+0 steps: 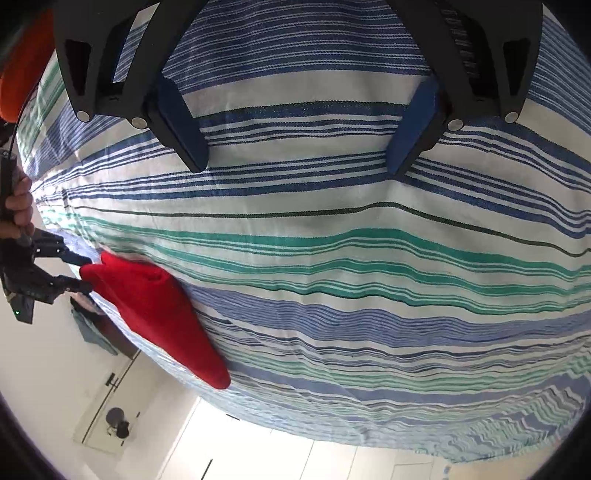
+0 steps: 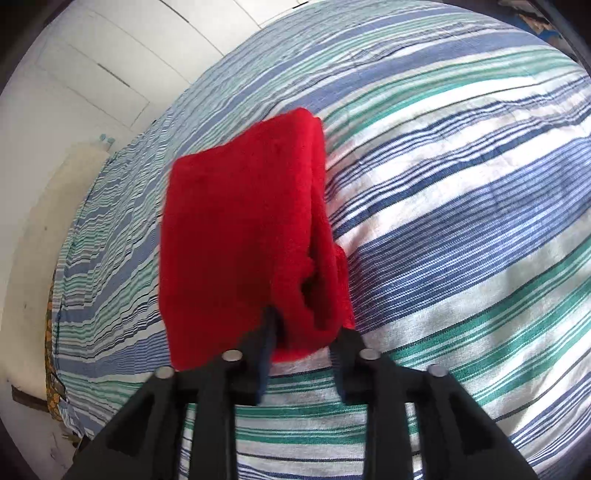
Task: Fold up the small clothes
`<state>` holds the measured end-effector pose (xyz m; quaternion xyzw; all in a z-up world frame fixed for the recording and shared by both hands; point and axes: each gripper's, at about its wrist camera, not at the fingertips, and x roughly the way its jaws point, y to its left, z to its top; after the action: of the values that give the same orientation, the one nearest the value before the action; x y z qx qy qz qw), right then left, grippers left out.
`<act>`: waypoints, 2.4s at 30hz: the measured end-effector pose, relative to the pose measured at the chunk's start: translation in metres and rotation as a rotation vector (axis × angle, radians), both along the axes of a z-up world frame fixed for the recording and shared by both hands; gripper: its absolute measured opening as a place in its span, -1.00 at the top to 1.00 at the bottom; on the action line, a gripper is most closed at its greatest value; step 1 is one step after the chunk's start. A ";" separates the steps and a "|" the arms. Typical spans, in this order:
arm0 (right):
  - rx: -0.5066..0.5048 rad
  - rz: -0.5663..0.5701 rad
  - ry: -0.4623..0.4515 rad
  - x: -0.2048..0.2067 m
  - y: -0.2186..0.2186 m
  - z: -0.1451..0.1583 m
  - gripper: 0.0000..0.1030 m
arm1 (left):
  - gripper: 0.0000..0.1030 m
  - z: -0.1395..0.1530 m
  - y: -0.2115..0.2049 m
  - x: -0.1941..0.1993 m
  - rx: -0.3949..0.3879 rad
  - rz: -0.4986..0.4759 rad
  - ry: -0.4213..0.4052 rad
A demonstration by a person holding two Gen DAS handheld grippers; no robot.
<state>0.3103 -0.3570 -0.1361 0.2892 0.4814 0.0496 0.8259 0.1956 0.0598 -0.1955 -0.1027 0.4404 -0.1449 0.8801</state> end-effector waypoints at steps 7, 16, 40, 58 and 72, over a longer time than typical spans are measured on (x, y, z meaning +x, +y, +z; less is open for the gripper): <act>-0.087 0.041 -0.092 0.034 -0.029 0.052 0.08 | -0.98 -0.003 -0.008 0.000 0.044 -0.015 -0.008; -0.180 0.024 -0.111 0.124 -0.022 0.021 0.90 | -0.98 -0.003 -0.007 -0.002 0.043 -0.017 -0.009; -0.099 0.228 -0.206 0.007 -0.034 0.030 -0.31 | -0.92 0.068 -0.014 0.050 -0.249 0.022 0.070; 0.279 0.185 0.000 0.164 -0.040 -0.056 0.63 | 0.37 0.006 -0.157 0.204 -0.278 -0.221 0.303; 0.048 0.297 -0.338 0.128 0.028 0.081 0.67 | 0.42 0.124 -0.109 0.164 -0.222 -0.180 0.045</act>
<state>0.4379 -0.3287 -0.0550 0.2224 0.3720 0.2297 0.8714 0.3596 -0.0489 -0.0711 -0.1625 0.4486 -0.2688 0.8367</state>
